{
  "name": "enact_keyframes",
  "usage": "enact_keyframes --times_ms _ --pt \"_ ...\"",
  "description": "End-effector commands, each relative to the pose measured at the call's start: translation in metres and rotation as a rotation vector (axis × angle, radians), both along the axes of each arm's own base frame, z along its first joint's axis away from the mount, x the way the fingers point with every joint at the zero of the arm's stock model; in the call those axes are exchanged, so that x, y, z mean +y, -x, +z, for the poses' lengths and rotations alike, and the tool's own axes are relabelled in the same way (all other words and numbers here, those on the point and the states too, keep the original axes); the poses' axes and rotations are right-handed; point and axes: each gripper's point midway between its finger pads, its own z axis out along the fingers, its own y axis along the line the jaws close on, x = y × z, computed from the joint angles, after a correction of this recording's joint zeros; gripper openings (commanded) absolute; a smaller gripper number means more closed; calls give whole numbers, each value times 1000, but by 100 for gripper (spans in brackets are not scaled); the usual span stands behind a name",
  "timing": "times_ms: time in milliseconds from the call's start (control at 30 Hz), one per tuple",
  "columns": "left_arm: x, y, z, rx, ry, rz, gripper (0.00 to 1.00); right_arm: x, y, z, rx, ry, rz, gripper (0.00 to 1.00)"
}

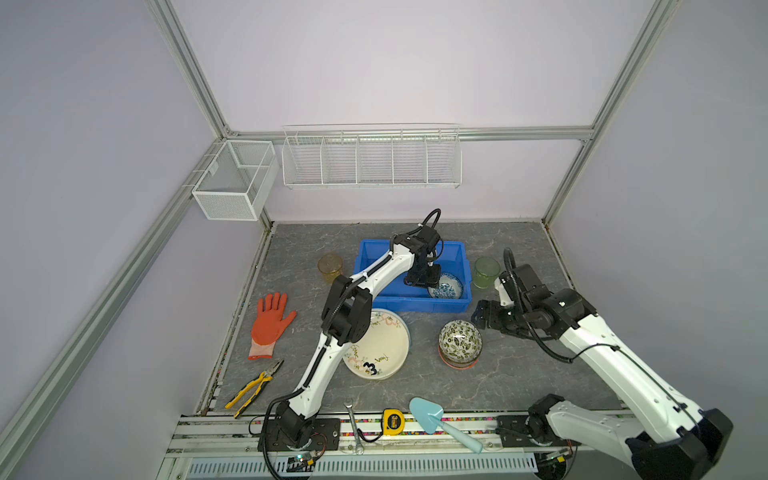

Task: Place the mixed dishes into the plastic bin
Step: 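Lift the left gripper up and away from the bowl in the bin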

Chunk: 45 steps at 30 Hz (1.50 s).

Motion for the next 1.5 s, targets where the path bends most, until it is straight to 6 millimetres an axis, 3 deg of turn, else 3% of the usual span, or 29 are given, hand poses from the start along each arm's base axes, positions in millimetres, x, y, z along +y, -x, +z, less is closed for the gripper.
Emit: enact_keyframes --times_ms 0,533,900,1067,1267,1467 --pt "1 1 11 -21 -4 -3 56 -2 2 -3 16 10 8 88" --pt "14 9 93 -128 51 -3 99 5 3 -10 56 37 46 99" --pt "34 26 147 -188 122 42 100 10 3 -32 94 96 75 81" --pt "59 30 169 -210 180 114 100 9 4 -44 112 126 77 71" --pt "97 28 179 -224 208 208 100 11 2 -54 132 152 88 63" --pt "121 28 178 -225 212 258 100 14 2 -61 146 160 95 56"
